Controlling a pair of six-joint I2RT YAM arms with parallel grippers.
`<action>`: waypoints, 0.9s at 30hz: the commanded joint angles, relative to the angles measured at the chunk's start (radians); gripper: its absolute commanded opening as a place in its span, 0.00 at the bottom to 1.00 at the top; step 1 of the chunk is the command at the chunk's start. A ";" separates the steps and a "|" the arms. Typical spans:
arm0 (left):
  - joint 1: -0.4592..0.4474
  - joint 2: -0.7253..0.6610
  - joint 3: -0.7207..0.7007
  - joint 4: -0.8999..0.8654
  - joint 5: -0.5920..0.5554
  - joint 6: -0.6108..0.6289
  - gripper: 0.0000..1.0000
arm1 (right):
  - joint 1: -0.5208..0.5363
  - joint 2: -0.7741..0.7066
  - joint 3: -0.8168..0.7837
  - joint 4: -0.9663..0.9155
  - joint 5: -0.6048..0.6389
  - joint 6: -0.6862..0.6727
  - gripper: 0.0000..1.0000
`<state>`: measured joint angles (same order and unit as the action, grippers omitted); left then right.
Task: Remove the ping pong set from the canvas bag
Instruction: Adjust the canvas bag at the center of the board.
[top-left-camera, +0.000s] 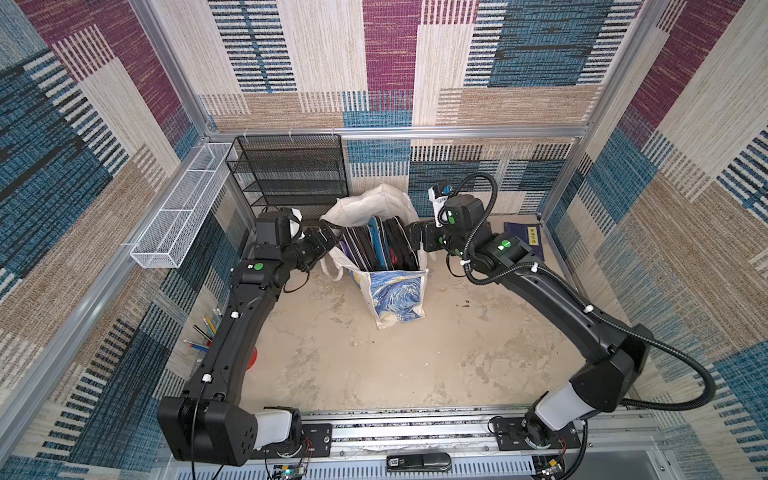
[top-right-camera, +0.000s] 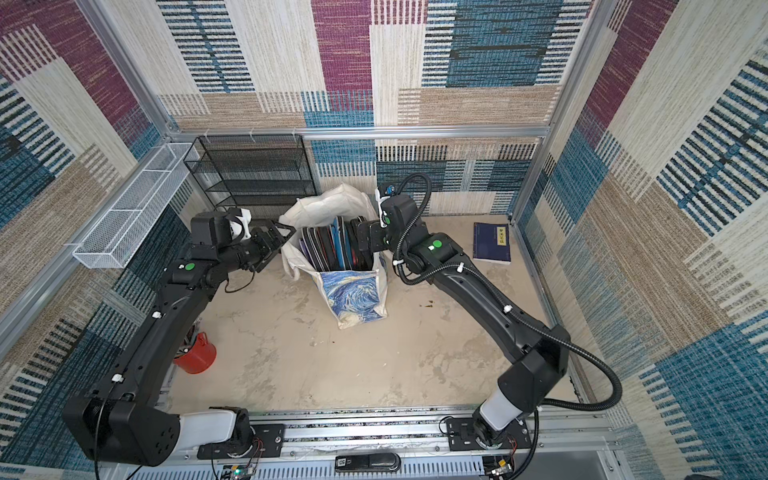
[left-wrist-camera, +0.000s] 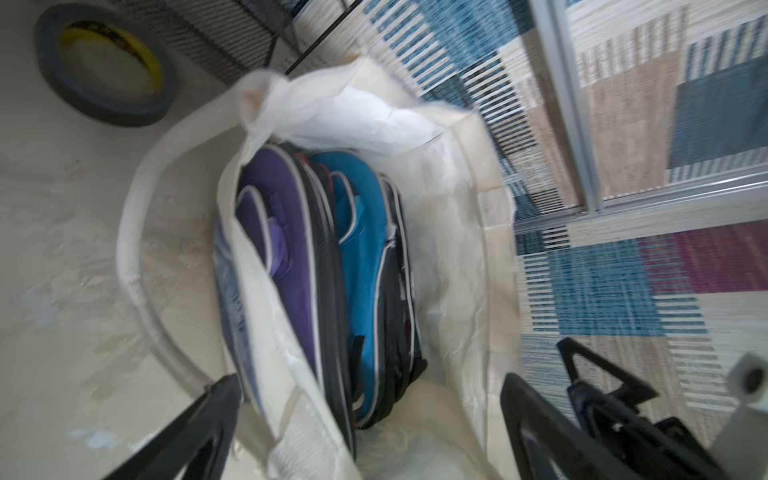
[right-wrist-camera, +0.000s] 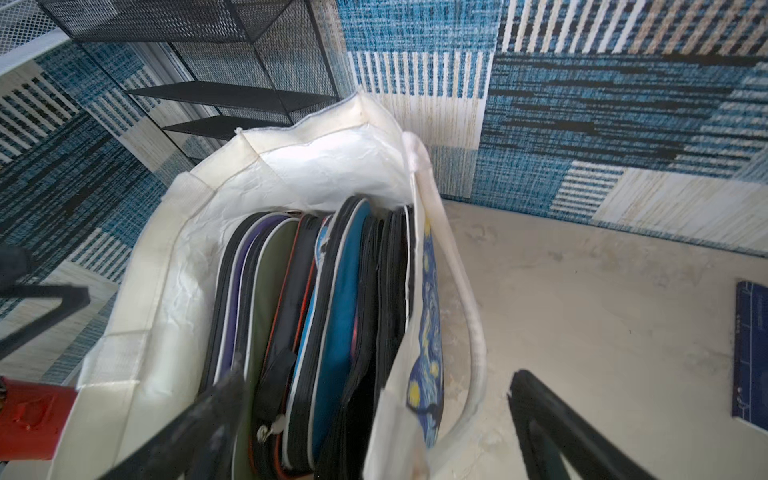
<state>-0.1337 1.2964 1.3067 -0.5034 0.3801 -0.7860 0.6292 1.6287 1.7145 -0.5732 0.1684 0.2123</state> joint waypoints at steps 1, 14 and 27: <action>-0.044 -0.030 -0.064 -0.111 -0.020 -0.002 0.99 | -0.017 0.067 0.068 -0.013 -0.005 -0.028 0.99; -0.177 -0.068 -0.260 0.100 0.036 -0.186 0.57 | -0.083 0.202 0.106 -0.014 -0.126 -0.023 0.41; -0.287 -0.146 -0.602 0.175 -0.055 -0.160 0.00 | -0.227 0.187 -0.111 0.103 -0.173 0.025 0.00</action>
<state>-0.4179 1.1507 0.7696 -0.2054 0.3939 -0.9657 0.4286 1.8061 1.6272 -0.5125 -0.0284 0.2298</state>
